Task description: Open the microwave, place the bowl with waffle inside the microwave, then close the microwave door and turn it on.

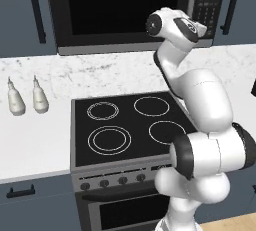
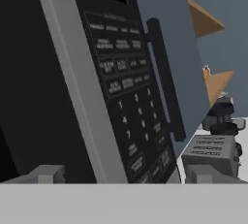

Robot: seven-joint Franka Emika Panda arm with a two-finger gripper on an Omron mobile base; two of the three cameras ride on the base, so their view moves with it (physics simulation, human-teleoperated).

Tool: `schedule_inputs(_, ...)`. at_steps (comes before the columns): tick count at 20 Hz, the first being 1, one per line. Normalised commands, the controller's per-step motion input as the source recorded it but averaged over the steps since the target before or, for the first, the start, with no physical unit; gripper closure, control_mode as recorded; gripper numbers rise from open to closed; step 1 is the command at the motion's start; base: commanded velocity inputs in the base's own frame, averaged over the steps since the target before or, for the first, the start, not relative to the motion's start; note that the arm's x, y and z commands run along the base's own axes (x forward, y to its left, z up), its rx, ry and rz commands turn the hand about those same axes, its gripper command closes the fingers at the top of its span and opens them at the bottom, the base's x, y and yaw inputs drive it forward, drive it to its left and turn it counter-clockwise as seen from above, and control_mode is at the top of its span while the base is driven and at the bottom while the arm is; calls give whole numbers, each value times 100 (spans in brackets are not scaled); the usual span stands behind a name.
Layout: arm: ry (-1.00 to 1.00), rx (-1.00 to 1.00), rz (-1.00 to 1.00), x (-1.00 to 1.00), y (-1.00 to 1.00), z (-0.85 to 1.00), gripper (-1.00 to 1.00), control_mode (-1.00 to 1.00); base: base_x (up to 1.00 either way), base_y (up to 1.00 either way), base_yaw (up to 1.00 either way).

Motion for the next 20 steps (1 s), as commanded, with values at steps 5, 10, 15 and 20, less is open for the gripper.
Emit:
schedule_inputs(5,-9,17,0,-47,-12,27,-100,-100,0,0,0)
schedule_inputs(10,-7,14,6,-72,0,32,-100,-100,0,0,0)
schedule_inputs(15,-17,12,19,-100,-17,7,-100,-100,0,0,0)
schedule_inputs(20,-22,0,35,-61,-64,-51,-100,-100,0,0,0)
